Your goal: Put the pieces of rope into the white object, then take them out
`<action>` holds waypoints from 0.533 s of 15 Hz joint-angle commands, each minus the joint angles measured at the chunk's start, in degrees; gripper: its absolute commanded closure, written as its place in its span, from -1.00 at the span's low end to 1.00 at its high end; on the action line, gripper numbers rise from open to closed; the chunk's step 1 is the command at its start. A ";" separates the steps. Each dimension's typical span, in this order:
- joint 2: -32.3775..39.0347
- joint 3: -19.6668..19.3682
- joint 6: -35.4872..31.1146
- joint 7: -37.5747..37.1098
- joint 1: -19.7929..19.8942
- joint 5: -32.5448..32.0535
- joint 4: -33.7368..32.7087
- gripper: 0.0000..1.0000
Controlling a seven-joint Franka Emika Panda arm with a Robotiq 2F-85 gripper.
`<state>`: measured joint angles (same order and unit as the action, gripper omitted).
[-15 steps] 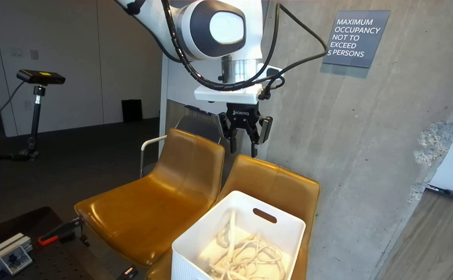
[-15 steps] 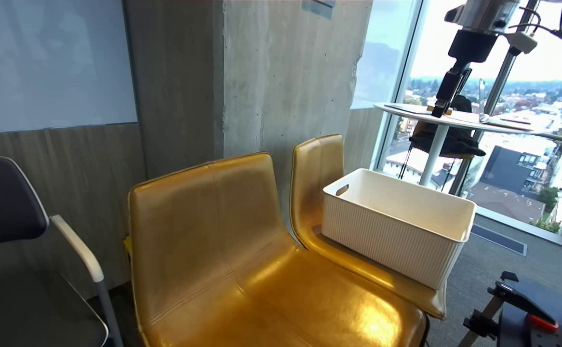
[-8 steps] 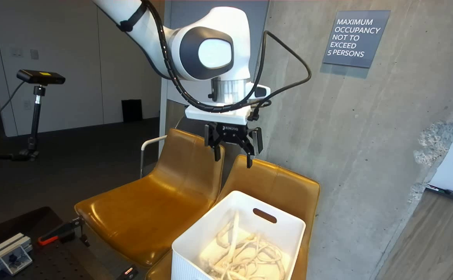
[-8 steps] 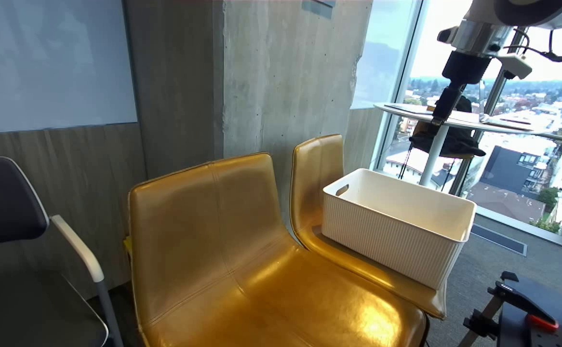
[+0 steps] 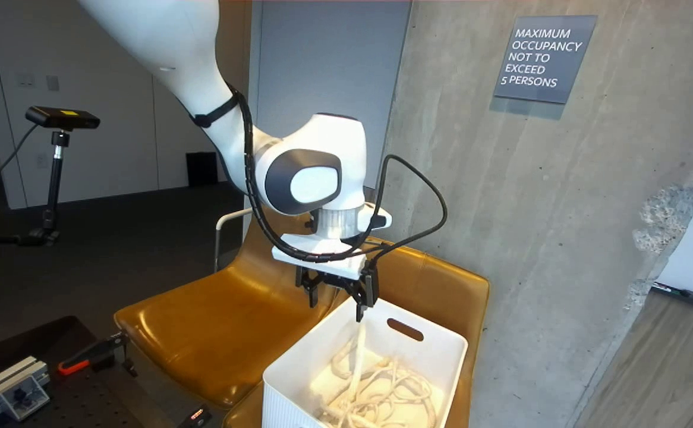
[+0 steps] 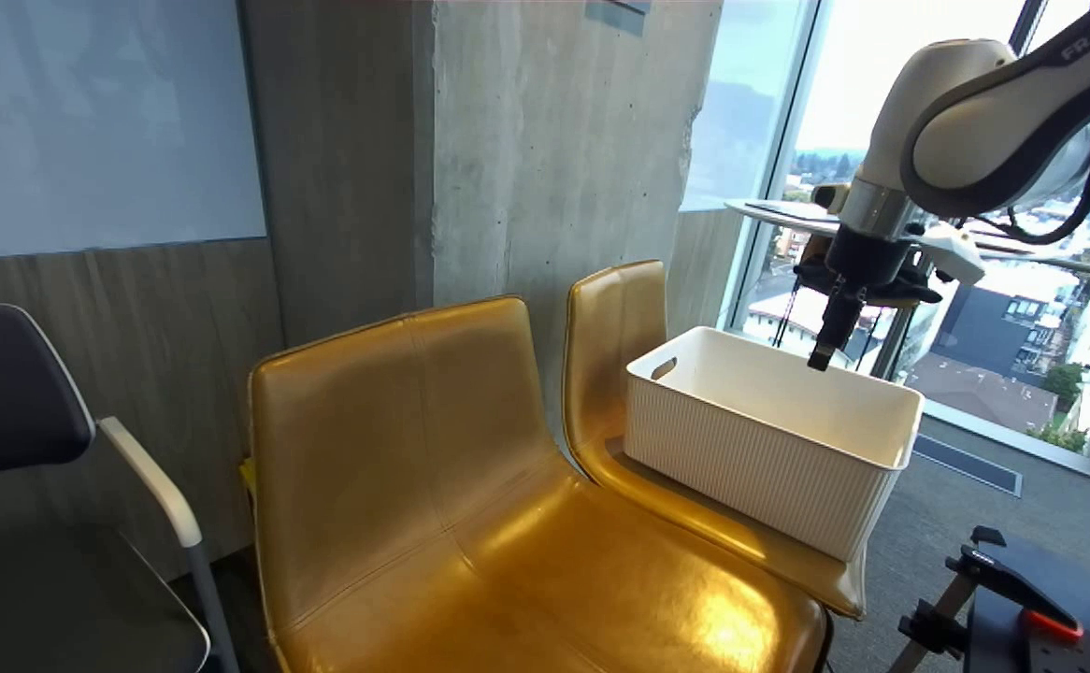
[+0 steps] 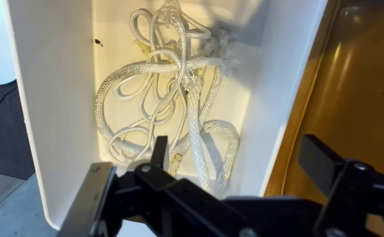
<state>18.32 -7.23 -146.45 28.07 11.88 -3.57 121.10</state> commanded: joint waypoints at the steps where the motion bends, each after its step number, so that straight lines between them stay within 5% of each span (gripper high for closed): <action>1: 7.26 3.29 -2.37 5.20 4.04 3.95 -4.65 -1.00; 8: 21.19 7.28 -1.52 9.49 9.55 4.46 -15.50 -1.00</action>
<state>34.30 -2.06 -148.49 34.45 18.35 0.19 111.79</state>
